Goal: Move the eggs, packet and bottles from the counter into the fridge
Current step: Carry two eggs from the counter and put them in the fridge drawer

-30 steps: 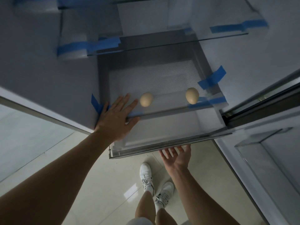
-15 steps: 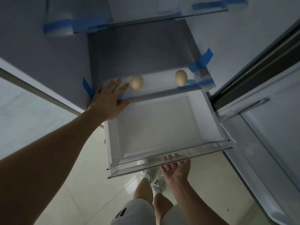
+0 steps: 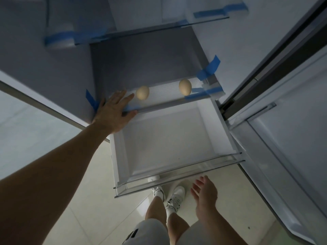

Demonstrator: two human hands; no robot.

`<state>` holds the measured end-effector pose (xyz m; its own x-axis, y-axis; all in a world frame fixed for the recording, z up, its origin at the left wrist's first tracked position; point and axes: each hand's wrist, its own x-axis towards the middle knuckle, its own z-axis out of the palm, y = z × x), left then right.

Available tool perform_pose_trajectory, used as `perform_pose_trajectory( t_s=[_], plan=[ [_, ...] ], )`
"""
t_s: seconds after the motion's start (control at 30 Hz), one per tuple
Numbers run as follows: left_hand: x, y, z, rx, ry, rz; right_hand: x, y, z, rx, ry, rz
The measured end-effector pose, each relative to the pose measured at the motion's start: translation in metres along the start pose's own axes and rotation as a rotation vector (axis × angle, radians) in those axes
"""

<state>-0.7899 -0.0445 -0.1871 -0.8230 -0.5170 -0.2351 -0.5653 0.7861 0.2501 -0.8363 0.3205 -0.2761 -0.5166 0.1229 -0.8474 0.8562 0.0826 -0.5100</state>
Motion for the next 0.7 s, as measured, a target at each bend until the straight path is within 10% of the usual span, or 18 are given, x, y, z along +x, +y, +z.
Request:
perform_pose_trajectory(
  t_s=[0.3, 0.7],
  plan=[
    [-0.005, 0.016, -0.007, -0.115, 0.017, -0.097, -0.046, -0.066, -0.043, -0.736, -0.029, -1.419],
    [0.015, 0.059, -0.010, -0.253, 0.318, -0.319, -0.042, -0.188, 0.127, -0.851, -0.075, -1.562]
  ],
)
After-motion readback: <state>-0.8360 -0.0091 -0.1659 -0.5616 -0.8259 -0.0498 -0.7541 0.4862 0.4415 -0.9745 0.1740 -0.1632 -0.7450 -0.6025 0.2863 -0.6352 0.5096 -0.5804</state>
